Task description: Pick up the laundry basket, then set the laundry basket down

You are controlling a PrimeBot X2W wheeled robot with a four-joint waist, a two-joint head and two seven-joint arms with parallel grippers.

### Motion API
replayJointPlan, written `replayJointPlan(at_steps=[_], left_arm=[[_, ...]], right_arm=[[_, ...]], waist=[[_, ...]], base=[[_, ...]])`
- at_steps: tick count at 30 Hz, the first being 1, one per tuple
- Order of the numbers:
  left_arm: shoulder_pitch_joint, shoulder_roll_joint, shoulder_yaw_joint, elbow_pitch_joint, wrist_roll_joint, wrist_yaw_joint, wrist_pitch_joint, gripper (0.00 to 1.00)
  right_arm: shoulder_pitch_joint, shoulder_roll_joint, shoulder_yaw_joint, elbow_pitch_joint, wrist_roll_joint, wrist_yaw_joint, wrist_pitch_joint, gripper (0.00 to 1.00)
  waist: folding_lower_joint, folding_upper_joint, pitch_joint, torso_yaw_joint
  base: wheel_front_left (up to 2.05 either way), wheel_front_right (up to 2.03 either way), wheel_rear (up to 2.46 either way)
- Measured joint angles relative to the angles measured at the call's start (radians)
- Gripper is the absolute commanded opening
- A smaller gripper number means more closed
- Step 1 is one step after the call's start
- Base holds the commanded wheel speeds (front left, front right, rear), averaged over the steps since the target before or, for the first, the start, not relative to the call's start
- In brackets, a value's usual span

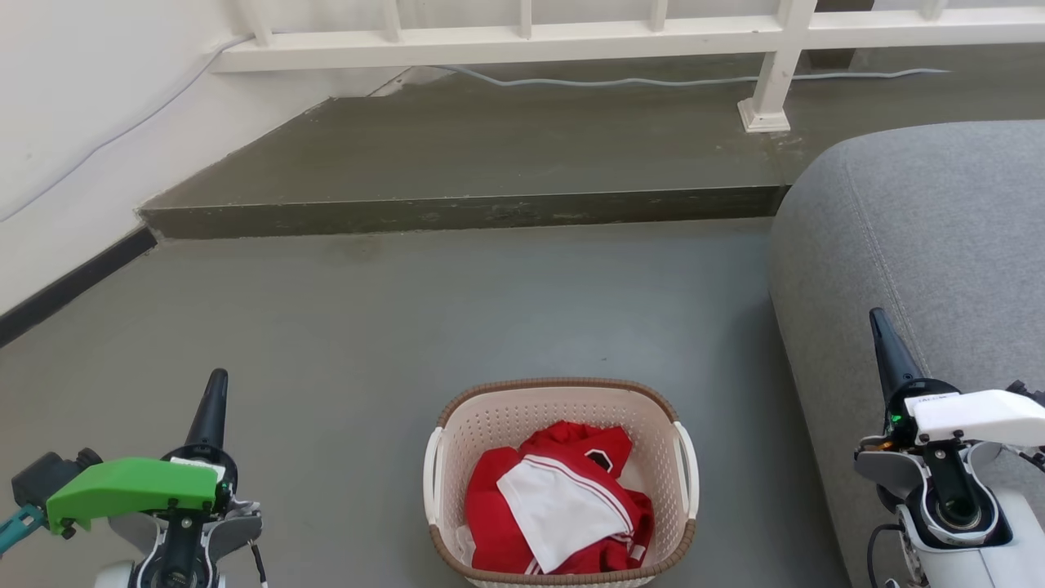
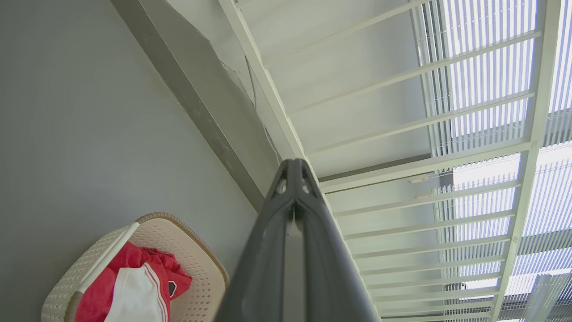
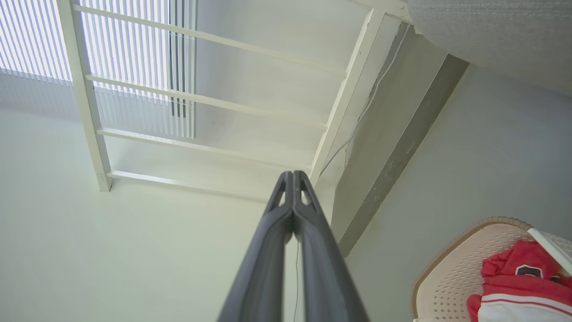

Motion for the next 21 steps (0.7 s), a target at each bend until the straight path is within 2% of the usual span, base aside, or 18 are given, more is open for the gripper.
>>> replayJointPlan(at_steps=[21], left_arm=[[0.010, -0.006, 0.046, 0.000, -0.253, -0.004, 0.073, 0.00]], right_arm=[[0.001, 0.006, -0.070, 0.007, 0.260, 0.019, 0.068, 0.00]], waist=[[0.0000, 0.0000, -0.022, 0.010]], base=[[0.00, 0.00, 0.00]])
